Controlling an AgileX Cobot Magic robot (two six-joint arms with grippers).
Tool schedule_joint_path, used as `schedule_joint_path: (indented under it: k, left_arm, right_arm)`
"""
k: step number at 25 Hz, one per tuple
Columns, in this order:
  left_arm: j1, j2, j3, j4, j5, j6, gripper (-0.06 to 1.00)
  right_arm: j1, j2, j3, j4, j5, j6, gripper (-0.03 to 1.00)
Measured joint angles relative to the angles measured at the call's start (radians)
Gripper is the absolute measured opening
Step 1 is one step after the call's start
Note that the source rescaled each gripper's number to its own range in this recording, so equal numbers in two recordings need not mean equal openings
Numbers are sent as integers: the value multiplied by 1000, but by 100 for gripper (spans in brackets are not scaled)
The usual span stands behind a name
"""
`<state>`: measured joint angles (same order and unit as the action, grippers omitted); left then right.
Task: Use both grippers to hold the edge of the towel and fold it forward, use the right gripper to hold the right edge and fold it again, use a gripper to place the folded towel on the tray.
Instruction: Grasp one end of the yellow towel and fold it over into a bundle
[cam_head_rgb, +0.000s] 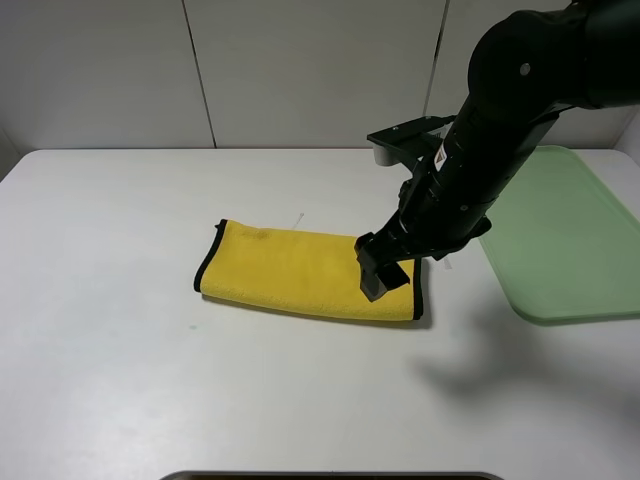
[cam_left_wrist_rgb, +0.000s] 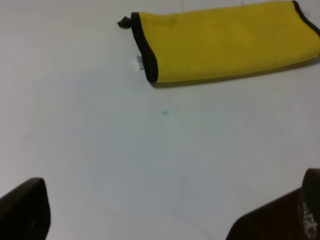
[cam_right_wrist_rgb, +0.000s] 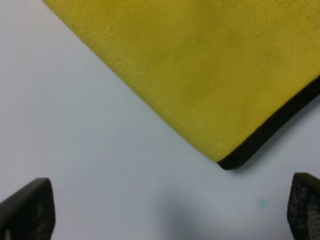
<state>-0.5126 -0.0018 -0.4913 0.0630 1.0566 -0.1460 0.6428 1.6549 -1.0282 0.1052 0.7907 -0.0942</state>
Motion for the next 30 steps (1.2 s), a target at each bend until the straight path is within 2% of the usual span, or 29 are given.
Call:
schedule_joint_path:
  k: [13,18,26,30]
  left_arm:
    - [1,0,0,1,-1,-4,100]
    - [61,0,0,1,-1,-6,100]
    - [371,0,0,1,-1,-6,100]
    - [484,0,0,1,-1,-7,100]
  right_arm:
    - [0,0,0,2,0,5,100]
    - [0,0,0,2,0,94,100]
    - [0,0,0,2,0,233,100]
    - [0,0,0,2,-8,302,100]
